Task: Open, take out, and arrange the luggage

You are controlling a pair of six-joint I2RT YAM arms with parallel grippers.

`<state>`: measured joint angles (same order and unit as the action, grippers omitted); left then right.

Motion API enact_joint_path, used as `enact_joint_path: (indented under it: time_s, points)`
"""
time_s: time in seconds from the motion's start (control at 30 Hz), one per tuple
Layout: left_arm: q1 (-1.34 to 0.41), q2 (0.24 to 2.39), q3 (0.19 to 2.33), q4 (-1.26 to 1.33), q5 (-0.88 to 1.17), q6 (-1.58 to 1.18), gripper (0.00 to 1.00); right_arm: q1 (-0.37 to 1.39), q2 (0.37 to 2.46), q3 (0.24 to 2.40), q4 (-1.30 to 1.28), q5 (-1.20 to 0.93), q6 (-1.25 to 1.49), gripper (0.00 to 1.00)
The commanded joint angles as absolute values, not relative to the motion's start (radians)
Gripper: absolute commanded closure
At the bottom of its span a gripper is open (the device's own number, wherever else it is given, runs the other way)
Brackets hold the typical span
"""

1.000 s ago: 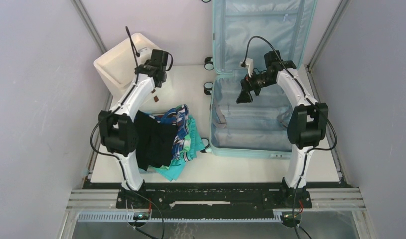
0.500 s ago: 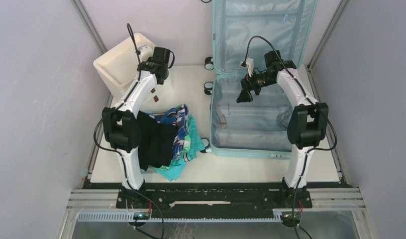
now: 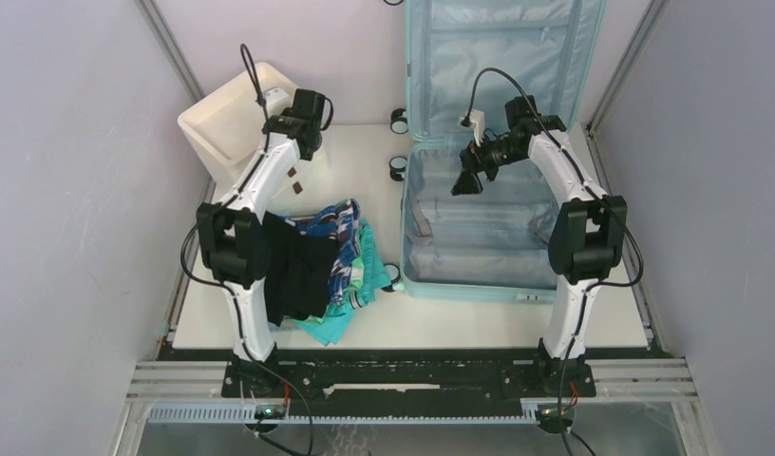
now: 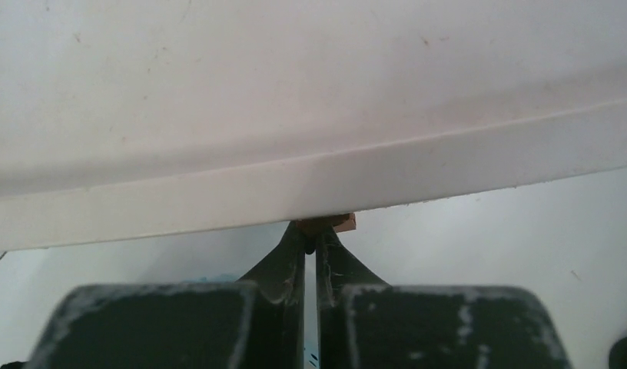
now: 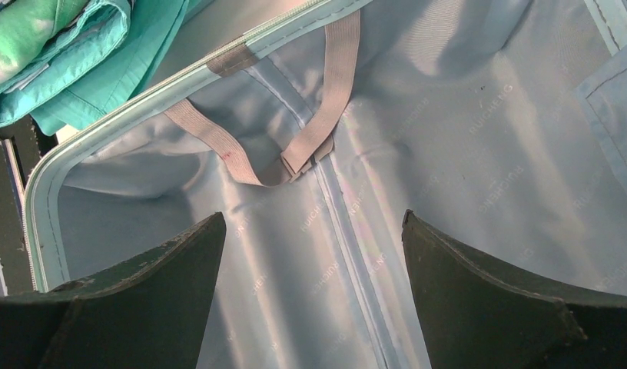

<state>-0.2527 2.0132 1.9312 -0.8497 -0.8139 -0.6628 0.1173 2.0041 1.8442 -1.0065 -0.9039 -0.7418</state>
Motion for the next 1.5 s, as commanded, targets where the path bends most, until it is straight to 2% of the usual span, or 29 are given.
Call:
enact_joint_path:
  time_s: [0.0, 0.17, 0.5, 1.13, 1.17, 1.2, 1.27, 1.33, 1.4, 1.47]
  points:
    - [-0.217, 2.027, 2.018, -0.813, -0.877, -0.662, 1.0, 0.111, 2.011, 1.897, -0.985, -0.931, -0.739, 0.07]
    - [-0.217, 2.01, 2.0, -0.797, -0.808, -0.646, 1.0, 0.105, 2.017, 1.904, -0.985, -0.931, -0.739, 0.07]
    - [-0.287, 1.903, 1.833, -0.757, -0.679, -0.672, 1.0, 0.1, 2.027, 1.913, -0.985, -0.93, -0.74, 0.07]
    - [-0.439, 1.864, 1.776, -0.781, -0.491, -0.737, 1.0, 0.101, 2.024, 1.901, -1.015, -0.911, -0.777, 0.07]
    - [-0.438, 1.861, 1.776, -0.788, -0.482, -0.731, 0.97, 0.101, 2.023, 1.898, -1.015, -0.911, -0.779, 0.07]
    - [-0.437, 1.856, 1.778, -0.792, -0.466, -0.724, 0.9, 0.101, 2.021, 1.897, -1.017, -0.911, -0.78, 0.08]
    - [-0.436, 1.839, 1.786, -0.791, -0.403, -0.69, 0.65, 0.101, 2.021, 1.896, -1.02, -0.91, -0.783, 0.07]
    - [-0.436, 1.806, 1.784, -0.76, -0.305, -0.633, 0.49, 0.103, 2.023, 1.899, -1.022, -0.908, -0.785, 0.07]
    - [-0.436, 1.758, 1.763, -0.709, -0.185, -0.578, 0.39, 0.105, 2.022, 1.903, -1.023, -0.907, -0.787, 0.07]
    - [-0.436, 1.712, 1.75, -0.663, -0.093, -0.52, 0.34, 0.107, 2.022, 1.906, -1.024, -0.907, -0.787, 0.07]
